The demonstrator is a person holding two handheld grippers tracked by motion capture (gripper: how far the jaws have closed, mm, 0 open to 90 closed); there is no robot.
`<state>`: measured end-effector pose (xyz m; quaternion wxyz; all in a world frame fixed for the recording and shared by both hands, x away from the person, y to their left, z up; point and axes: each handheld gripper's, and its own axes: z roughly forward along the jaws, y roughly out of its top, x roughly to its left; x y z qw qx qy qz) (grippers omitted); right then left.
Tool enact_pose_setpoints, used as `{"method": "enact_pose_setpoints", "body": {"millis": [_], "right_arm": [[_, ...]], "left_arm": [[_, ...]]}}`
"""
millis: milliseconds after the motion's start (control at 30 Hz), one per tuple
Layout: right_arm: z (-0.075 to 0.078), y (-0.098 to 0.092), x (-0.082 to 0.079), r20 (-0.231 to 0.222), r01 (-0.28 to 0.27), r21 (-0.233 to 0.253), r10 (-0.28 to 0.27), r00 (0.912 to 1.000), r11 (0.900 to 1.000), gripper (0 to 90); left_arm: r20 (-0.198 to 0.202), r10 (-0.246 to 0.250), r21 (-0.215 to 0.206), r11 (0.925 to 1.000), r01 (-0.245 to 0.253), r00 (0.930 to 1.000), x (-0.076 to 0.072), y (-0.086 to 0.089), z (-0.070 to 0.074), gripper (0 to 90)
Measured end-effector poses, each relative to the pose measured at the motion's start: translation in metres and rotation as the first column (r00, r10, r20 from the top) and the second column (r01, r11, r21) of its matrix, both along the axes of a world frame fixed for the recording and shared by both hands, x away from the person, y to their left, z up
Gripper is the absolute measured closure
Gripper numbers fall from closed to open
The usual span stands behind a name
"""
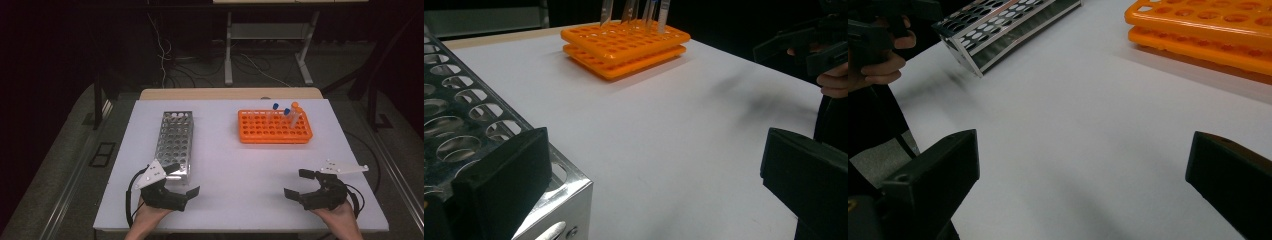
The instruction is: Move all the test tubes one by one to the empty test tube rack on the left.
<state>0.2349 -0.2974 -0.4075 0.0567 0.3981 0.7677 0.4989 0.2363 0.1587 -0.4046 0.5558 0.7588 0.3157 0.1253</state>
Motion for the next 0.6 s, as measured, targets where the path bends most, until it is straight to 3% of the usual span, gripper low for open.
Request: {"method": "enact_pose_setpoints", "body": {"millis": [600], "right_arm": [[-0.0012,0.0027,-0.0005,-0.023,-0.002,-0.025,0.002,0.9997,1.0,0.3]], "left_arm": [[-0.015,-0.012,-0.012,0.9999,0.012,0.9998,0.0022,0.0019,-0.0003,0.0]]}}
